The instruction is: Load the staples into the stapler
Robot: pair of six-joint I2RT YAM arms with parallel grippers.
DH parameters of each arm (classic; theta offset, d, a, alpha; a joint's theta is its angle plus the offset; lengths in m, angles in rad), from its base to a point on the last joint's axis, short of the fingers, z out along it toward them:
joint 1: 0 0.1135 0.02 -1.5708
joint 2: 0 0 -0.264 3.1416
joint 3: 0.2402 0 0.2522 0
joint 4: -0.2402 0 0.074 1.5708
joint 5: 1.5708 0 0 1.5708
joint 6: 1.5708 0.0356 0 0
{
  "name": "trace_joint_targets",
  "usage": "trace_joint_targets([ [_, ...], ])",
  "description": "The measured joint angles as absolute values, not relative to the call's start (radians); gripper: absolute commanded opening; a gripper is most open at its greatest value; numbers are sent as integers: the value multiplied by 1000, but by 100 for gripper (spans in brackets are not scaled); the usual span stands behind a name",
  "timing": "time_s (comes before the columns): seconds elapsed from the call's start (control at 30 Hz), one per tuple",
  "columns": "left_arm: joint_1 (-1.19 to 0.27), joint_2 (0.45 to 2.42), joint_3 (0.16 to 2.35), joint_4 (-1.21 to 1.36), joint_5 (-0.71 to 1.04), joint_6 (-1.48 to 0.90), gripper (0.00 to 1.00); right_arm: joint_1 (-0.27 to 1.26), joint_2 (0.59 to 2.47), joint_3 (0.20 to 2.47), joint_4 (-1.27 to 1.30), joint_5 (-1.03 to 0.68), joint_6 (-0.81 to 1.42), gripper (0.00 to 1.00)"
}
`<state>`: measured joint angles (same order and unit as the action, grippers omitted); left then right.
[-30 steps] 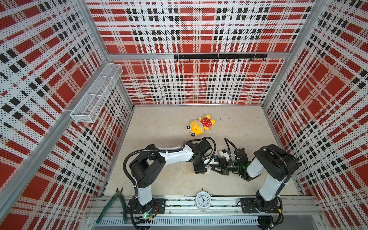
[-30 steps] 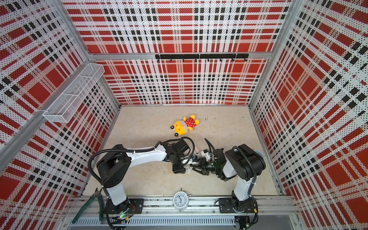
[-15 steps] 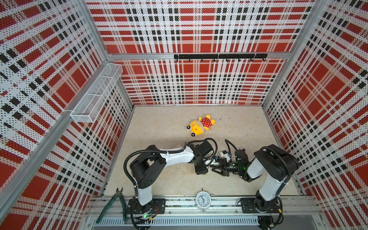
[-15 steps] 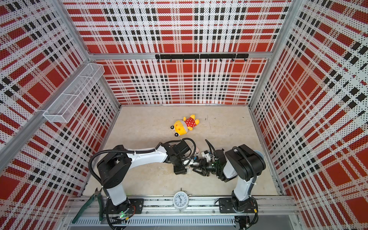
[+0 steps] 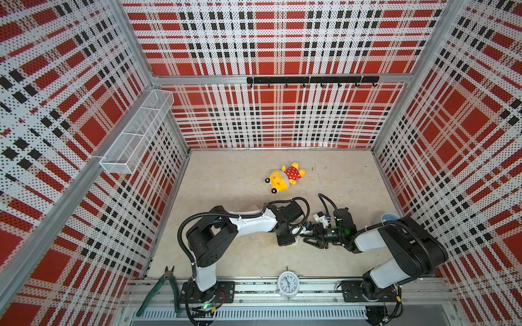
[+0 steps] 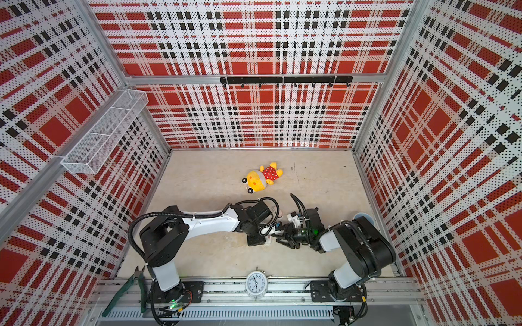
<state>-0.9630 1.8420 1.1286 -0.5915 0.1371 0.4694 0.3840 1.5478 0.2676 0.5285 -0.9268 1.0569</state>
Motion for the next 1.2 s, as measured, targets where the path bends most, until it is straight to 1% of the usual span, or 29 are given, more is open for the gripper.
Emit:
trace_joint_targets([
  [0.17,-978,1853,1140,-587,119,471,38,332,1505,258,469,-941,1020,53],
  [0.23,-981,1860,1147,-587,116,469,34,303,1481,249,442,-945,1007,53],
  [0.47,-996,1901,1201,-588,118,468,35,231,1370,247,261,-940,925,54],
  [0.53,-1001,1925,1235,-593,123,468,36,205,1345,247,207,-938,900,54],
  [0.7,-1019,1995,1332,-590,133,467,44,165,1314,249,104,-941,849,55],
  [0.93,-1024,2005,1347,-576,142,467,56,141,1311,266,27,-953,799,55],
  [1.03,-1022,2000,1328,-565,142,467,56,131,1311,273,20,-958,788,55],
  [1.2,-1002,1982,1302,-555,155,464,53,129,1322,286,35,-979,778,54],
])
